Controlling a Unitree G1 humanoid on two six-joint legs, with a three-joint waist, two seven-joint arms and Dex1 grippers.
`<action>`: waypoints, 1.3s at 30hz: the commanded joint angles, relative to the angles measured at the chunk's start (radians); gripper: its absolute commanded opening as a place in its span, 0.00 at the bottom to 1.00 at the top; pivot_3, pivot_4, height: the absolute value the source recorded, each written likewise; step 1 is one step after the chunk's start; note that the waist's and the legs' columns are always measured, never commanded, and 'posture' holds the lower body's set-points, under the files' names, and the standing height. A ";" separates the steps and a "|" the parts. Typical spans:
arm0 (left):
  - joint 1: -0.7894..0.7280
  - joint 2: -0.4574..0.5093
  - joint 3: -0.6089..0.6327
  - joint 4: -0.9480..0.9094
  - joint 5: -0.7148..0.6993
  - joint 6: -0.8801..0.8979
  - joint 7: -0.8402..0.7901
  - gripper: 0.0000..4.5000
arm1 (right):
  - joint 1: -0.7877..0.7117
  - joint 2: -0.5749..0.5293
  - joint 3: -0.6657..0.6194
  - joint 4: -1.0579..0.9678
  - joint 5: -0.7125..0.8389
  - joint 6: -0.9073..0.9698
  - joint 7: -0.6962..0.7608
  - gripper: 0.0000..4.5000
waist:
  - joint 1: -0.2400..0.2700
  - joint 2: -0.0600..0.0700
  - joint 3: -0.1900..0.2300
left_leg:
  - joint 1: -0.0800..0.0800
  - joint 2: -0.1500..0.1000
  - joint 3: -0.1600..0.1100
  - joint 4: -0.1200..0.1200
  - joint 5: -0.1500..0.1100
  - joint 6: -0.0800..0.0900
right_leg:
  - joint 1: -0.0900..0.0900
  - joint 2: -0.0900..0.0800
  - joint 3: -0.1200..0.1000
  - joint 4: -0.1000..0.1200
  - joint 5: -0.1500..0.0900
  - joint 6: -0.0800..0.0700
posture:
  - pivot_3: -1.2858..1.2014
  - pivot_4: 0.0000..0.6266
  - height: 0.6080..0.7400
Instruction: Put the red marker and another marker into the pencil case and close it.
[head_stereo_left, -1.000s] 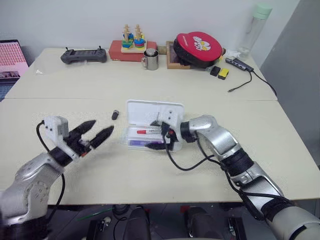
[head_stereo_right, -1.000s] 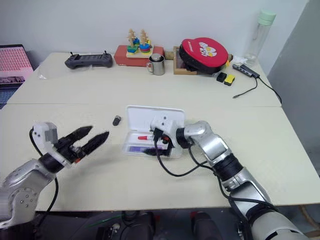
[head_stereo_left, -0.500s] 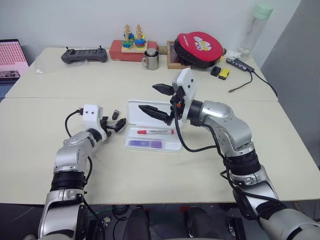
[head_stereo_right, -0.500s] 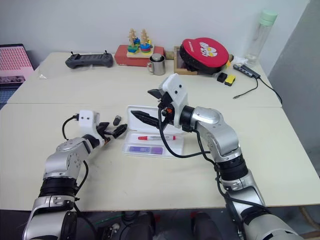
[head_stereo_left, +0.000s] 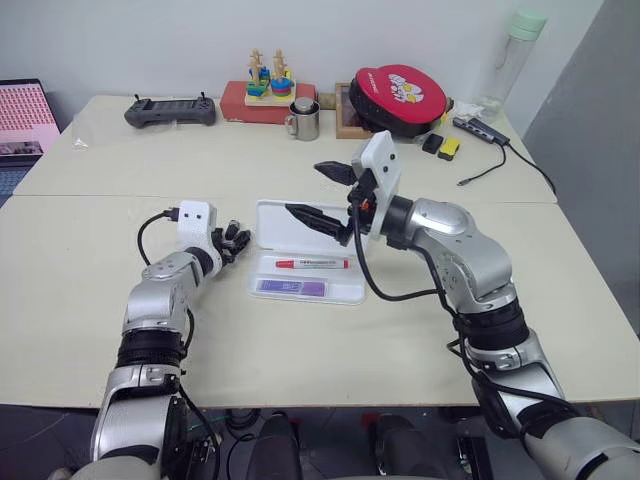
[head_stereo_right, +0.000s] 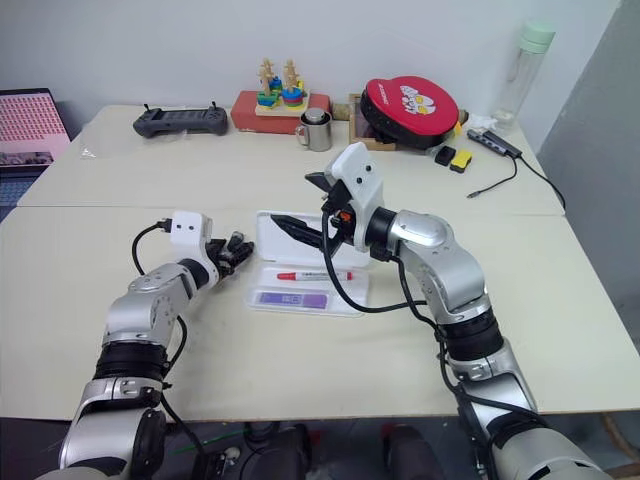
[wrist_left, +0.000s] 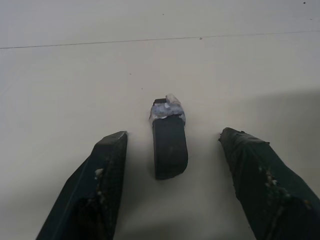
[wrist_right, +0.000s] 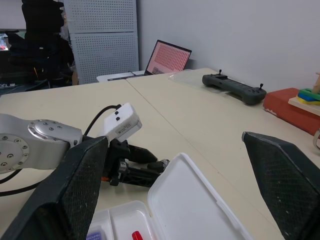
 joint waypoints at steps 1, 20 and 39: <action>0.026 0.001 0.018 -0.011 -0.001 0.042 0.013 0.51 | -0.027 0.006 -0.021 -0.004 0.009 -0.030 -0.005 1.00 | 0.000 0.000 0.000 | 0.000 0.000 0.000 0.000 0.000 0.000 | 0.000 0.000 0.000 0.000 0.000 0.000 | 0.52 0.24 1.00; -0.078 -0.039 0.139 0.011 -0.104 -0.135 -0.040 0.08 | 0.007 -0.044 -0.052 -0.054 0.035 -0.019 0.009 1.00 | 0.003 0.000 0.000 | 0.000 0.000 0.000 0.000 0.000 0.000 | 0.000 0.000 0.000 0.000 0.000 0.001 | 0.52 0.24 1.00; -0.033 0.195 -0.448 -0.391 -0.079 -0.143 -0.842 0.08 | 0.363 -0.417 -0.174 -0.386 0.218 0.140 0.133 1.00 | -0.020 0.002 0.002 | -0.001 -0.001 0.000 0.001 0.000 0.001 | -0.001 0.000 0.002 -0.001 -0.003 0.004 | 0.52 0.24 1.00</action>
